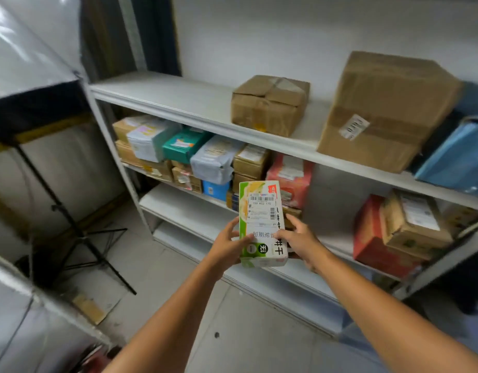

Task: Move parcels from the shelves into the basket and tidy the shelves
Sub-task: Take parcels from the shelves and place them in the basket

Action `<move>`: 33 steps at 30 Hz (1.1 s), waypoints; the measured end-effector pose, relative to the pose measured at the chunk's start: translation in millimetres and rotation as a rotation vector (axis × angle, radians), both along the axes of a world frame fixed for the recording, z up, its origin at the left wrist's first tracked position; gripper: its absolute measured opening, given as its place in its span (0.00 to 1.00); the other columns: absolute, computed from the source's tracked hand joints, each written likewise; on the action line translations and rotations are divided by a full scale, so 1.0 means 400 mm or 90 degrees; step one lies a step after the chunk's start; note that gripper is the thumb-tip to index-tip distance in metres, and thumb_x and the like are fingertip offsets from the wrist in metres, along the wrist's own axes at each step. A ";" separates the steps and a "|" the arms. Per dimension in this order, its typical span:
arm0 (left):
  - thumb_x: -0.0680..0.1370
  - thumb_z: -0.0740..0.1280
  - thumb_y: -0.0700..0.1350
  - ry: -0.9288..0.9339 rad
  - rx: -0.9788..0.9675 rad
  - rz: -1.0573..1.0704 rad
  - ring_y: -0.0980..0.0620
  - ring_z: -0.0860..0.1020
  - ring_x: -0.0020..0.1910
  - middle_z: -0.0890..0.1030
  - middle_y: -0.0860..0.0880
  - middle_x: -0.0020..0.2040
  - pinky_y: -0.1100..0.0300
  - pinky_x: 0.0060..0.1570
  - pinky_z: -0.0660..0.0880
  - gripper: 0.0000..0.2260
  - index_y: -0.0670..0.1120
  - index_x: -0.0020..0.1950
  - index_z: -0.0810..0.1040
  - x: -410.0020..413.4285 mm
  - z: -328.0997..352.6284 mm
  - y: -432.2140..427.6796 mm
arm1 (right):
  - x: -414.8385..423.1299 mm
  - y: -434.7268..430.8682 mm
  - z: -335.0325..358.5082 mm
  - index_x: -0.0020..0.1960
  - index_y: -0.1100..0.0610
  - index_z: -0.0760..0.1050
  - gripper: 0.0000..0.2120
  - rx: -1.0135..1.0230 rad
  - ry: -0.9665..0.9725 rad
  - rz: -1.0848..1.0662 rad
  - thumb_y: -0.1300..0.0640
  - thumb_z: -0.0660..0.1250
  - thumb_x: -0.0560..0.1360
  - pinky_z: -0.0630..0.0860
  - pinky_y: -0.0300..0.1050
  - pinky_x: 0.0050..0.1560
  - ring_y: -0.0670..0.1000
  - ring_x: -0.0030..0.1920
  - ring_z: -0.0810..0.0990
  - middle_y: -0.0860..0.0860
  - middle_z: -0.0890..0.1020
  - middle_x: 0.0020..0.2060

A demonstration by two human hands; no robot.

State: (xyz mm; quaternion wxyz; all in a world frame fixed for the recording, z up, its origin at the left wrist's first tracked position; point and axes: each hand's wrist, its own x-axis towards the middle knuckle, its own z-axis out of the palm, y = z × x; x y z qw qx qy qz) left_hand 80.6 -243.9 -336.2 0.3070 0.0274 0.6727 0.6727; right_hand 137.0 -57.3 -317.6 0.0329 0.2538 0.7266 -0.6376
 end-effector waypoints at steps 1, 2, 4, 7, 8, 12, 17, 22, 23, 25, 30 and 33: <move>0.76 0.72 0.43 0.008 -0.003 0.019 0.48 0.83 0.51 0.79 0.47 0.59 0.51 0.43 0.83 0.32 0.54 0.76 0.63 -0.009 0.008 -0.034 | -0.027 -0.031 0.006 0.78 0.49 0.58 0.35 0.001 0.005 0.022 0.65 0.67 0.76 0.80 0.44 0.36 0.50 0.45 0.84 0.48 0.82 0.48; 0.75 0.73 0.43 0.017 -0.005 0.042 0.47 0.84 0.51 0.78 0.47 0.59 0.49 0.45 0.83 0.32 0.55 0.76 0.63 -0.017 0.016 -0.067 | -0.051 -0.062 0.012 0.78 0.49 0.58 0.35 -0.002 0.009 0.041 0.65 0.67 0.76 0.80 0.45 0.38 0.51 0.45 0.85 0.49 0.82 0.49; 0.75 0.74 0.44 0.033 -0.018 0.094 0.46 0.83 0.52 0.78 0.46 0.60 0.45 0.47 0.82 0.32 0.55 0.75 0.64 -0.033 0.036 -0.132 | -0.104 -0.120 0.020 0.77 0.48 0.59 0.34 -0.012 0.017 0.069 0.63 0.68 0.76 0.80 0.46 0.38 0.50 0.45 0.85 0.50 0.82 0.52; 0.76 0.73 0.42 0.058 -0.029 0.158 0.47 0.83 0.51 0.78 0.47 0.59 0.47 0.46 0.83 0.29 0.53 0.73 0.65 -0.047 0.068 -0.223 | -0.179 -0.208 0.036 0.76 0.47 0.59 0.32 -0.029 0.038 0.120 0.57 0.70 0.77 0.80 0.43 0.33 0.49 0.43 0.85 0.53 0.81 0.59; 0.76 0.73 0.42 0.064 -0.034 0.178 0.49 0.83 0.50 0.77 0.48 0.57 0.49 0.45 0.83 0.28 0.52 0.72 0.65 -0.052 0.076 -0.249 | -0.204 -0.235 0.037 0.76 0.47 0.59 0.32 -0.030 0.047 0.140 0.55 0.70 0.77 0.80 0.44 0.33 0.49 0.43 0.86 0.53 0.81 0.59; 0.76 0.73 0.43 0.098 -0.068 0.275 0.51 0.83 0.50 0.76 0.48 0.59 0.58 0.37 0.81 0.27 0.53 0.72 0.67 -0.075 0.095 -0.332 | -0.304 -0.328 0.024 0.78 0.49 0.58 0.34 -0.048 0.060 0.232 0.54 0.70 0.77 0.83 0.51 0.45 0.52 0.48 0.86 0.54 0.82 0.60; 0.75 0.73 0.44 0.083 -0.095 0.395 0.49 0.83 0.54 0.76 0.48 0.66 0.52 0.43 0.83 0.24 0.54 0.68 0.69 -0.094 0.080 -0.402 | -0.396 -0.399 0.021 0.69 0.42 0.62 0.25 -0.070 0.036 0.381 0.56 0.69 0.78 0.82 0.45 0.36 0.48 0.44 0.84 0.46 0.82 0.47; 0.76 0.72 0.41 0.059 -0.100 0.547 0.50 0.80 0.55 0.75 0.47 0.65 0.57 0.36 0.81 0.22 0.52 0.66 0.68 -0.052 0.073 -0.453 | -0.449 -0.493 0.029 0.75 0.46 0.64 0.32 -0.068 0.020 0.546 0.55 0.73 0.75 0.83 0.59 0.48 0.55 0.51 0.85 0.54 0.79 0.60; 0.76 0.73 0.41 0.048 -0.106 0.574 0.49 0.80 0.57 0.75 0.46 0.66 0.55 0.37 0.82 0.23 0.52 0.67 0.68 -0.034 0.070 -0.469 | -0.452 -0.516 0.028 0.75 0.46 0.64 0.33 -0.062 0.017 0.573 0.55 0.74 0.74 0.83 0.60 0.49 0.56 0.52 0.85 0.55 0.79 0.59; 0.75 0.73 0.42 0.028 -0.119 0.626 0.46 0.79 0.59 0.75 0.47 0.67 0.48 0.43 0.83 0.27 0.51 0.71 0.66 0.017 0.070 -0.500 | -0.431 -0.567 0.028 0.74 0.46 0.65 0.33 -0.054 0.017 0.628 0.54 0.74 0.74 0.82 0.62 0.49 0.56 0.53 0.84 0.55 0.79 0.58; 0.77 0.72 0.42 -0.021 -0.119 0.750 0.51 0.84 0.46 0.79 0.52 0.55 0.54 0.38 0.82 0.32 0.55 0.76 0.61 0.178 0.074 -0.567 | -0.331 -0.693 0.025 0.72 0.43 0.67 0.28 -0.060 0.012 0.765 0.56 0.72 0.76 0.84 0.55 0.46 0.52 0.49 0.85 0.53 0.82 0.53; 0.76 0.73 0.47 -0.029 -0.141 0.817 0.50 0.84 0.48 0.79 0.49 0.61 0.50 0.47 0.83 0.35 0.57 0.77 0.60 0.290 0.061 -0.599 | -0.251 -0.757 0.026 0.74 0.41 0.63 0.31 -0.036 0.028 0.837 0.56 0.72 0.76 0.84 0.54 0.48 0.52 0.50 0.85 0.53 0.82 0.52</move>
